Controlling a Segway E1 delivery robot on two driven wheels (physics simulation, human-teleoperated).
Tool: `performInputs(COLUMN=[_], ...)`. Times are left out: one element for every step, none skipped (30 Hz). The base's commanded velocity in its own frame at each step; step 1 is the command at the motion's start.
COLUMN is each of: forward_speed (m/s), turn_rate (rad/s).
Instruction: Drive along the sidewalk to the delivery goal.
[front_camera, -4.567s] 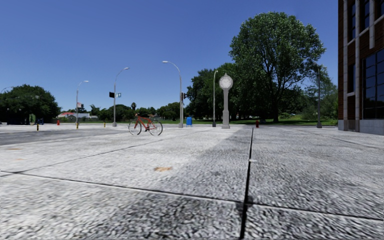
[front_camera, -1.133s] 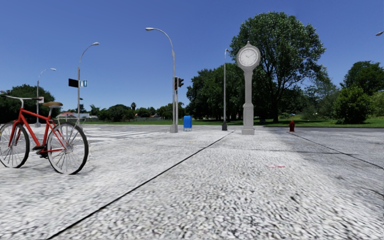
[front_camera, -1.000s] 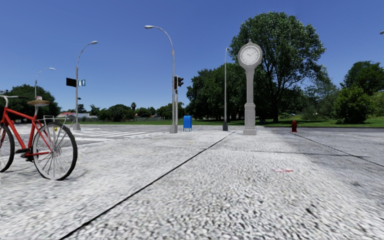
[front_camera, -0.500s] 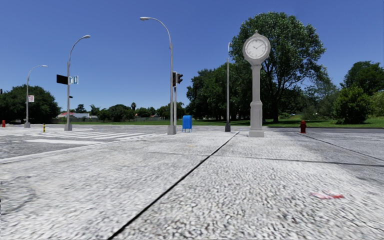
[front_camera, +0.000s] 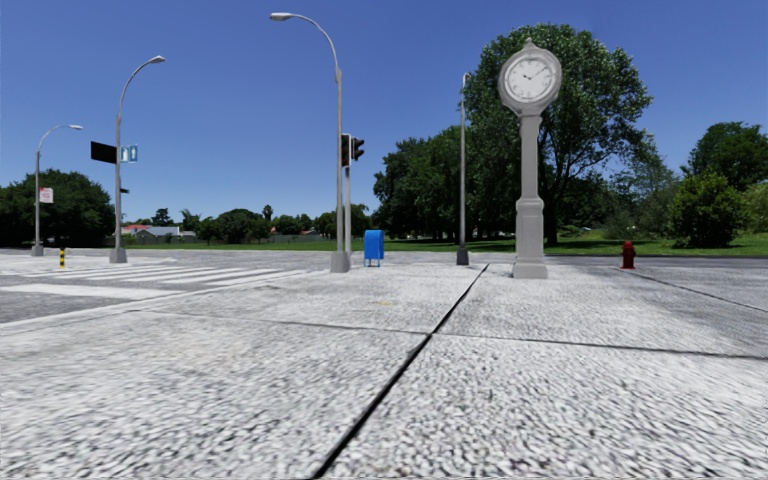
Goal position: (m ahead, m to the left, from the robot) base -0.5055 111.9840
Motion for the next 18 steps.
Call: performInputs(forward_speed=[2.0, 2.0, 2.0, 2.0, 2.0, 2.0, 2.0, 2.0, 2.0, 2.0, 2.0, 2.0, 2.0, 2.0, 2.0, 2.0, 2.0, 2.0], turn_rate=[0.0, 0.0, 0.0, 0.0, 0.0, 0.0, 0.0, 0.0, 0.0, 0.0, 0.0, 0.0, 0.0, 0.0, 0.0, 0.0, 0.0, 0.0])
